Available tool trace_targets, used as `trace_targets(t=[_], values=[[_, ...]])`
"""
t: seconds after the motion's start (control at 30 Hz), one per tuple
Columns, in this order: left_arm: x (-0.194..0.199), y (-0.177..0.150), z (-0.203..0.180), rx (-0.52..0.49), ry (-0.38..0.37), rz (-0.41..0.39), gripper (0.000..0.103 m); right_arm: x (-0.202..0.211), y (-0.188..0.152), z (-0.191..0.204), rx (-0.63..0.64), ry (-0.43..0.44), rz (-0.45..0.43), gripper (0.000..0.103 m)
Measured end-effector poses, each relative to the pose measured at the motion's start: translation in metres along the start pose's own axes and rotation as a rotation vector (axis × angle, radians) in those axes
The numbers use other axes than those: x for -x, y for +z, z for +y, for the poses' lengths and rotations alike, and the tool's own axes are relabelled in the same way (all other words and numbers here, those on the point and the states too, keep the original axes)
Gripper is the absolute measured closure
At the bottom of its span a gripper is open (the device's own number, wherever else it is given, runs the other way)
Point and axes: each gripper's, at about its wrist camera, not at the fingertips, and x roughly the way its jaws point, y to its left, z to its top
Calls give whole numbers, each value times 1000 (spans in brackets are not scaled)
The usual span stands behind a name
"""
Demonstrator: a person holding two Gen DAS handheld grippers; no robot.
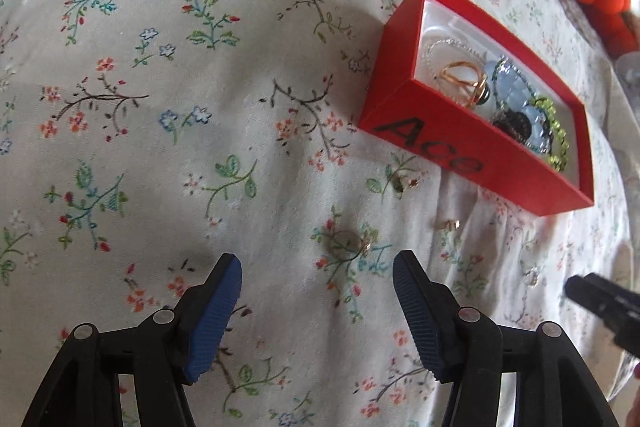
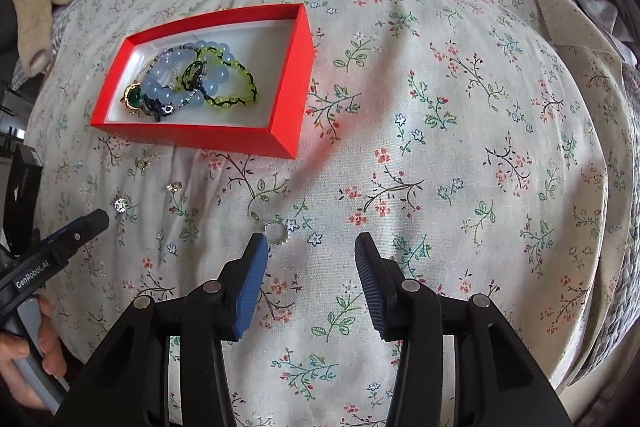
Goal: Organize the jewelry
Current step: 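Grasp the small gold stud earring on the bedspread with the left tool, then grasp the thin silver ring with the right tool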
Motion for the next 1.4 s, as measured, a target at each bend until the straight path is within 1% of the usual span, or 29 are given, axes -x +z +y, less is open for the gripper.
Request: trace_targets(t=[0.03, 0.1, 0.17, 0.37, 0.53, 0.73, 0.83, 0.97, 1.17, 1.3, 1.4], values=[[-2, 0, -2, 0, -10, -2, 40, -1, 0, 3, 4, -1, 1, 55], [-6, 1, -4, -5, -15, 4, 50, -2, -1, 6, 9, -2, 6, 54], [-12, 1, -8, -12, -15, 15, 55, -4, 0, 7, 14, -2, 9, 54], [-21, 6, -17, -28, 20, -2, 66, -10, 3, 9, 21, -7, 20, 54], [-25, 6, -24, -60, 42, 0, 84, -12, 7, 10, 21, -9, 24, 54], [-24, 7, -27, -63, 36, -10, 84, -16, 9, 4, 8, 3, 37, 54], [-17, 3, -26, -74, 30, -18, 84, -20, 10, 1, -8, 10, 49, 54], [-7, 2, -26, -91, 41, -40, 84, -26, 12, -2, -35, 26, 68, 54], [3, 1, -15, -89, 58, -51, 84, -37, 15, 8, -41, 66, 86, 54], [7, 0, -8, -89, 67, -52, 84, -45, 19, 25, -11, 42, 87, 55], [9, -2, -2, -86, 70, -51, 84, -51, 21, 28, -14, 19, 89, 55]])
